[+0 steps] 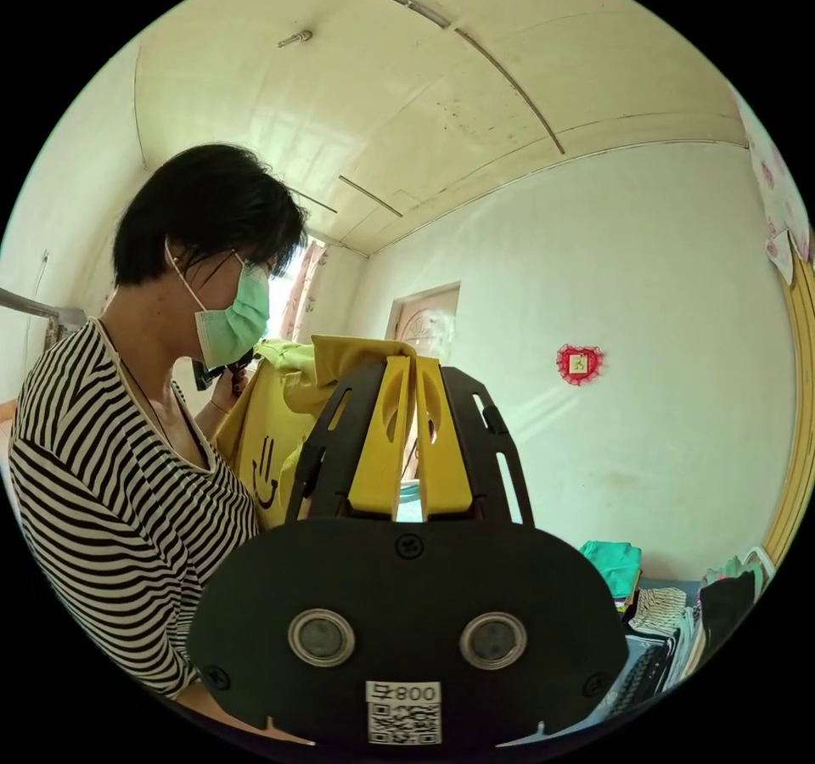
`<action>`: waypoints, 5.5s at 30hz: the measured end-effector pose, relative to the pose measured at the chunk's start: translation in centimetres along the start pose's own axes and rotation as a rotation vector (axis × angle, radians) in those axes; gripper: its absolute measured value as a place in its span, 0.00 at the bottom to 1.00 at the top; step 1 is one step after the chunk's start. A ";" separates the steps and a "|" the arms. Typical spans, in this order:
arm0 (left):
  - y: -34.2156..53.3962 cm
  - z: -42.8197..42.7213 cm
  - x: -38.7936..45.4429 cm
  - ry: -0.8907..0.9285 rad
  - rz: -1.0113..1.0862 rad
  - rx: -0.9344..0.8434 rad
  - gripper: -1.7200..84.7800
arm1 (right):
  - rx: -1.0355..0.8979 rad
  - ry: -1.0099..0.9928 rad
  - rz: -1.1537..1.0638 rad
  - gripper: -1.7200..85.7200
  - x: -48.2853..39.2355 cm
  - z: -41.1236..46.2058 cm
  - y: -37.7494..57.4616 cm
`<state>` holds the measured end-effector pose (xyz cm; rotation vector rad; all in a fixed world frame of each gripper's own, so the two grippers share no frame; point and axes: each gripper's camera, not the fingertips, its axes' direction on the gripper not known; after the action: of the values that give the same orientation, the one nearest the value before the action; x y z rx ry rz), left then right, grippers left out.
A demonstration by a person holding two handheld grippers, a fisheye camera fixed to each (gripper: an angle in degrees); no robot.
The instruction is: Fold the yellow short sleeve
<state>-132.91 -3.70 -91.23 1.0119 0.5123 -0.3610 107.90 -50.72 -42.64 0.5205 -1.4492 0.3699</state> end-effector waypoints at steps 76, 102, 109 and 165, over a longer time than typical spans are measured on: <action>78.6 66.4 -70.4 -0.182 -1.346 -1.054 0.06 | -1.330 0.139 0.448 0.10 79.5 70.4 62.2; 80.7 70.4 -70.3 0.169 -1.354 -1.033 0.05 | -1.234 0.583 0.683 0.03 92.1 62.9 64.2; 81.8 73.7 -70.5 0.222 -1.298 -1.070 0.05 | -1.062 0.586 0.994 0.05 92.8 57.1 66.6; 98.0 107.6 -64.6 0.203 -0.853 -1.287 0.11 | -1.445 0.207 0.031 0.09 85.8 96.5 71.8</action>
<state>-110.54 -46.28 60.58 -0.4722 1.1452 -0.5535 -3.26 -49.43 54.72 -0.6902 -1.1675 -0.6015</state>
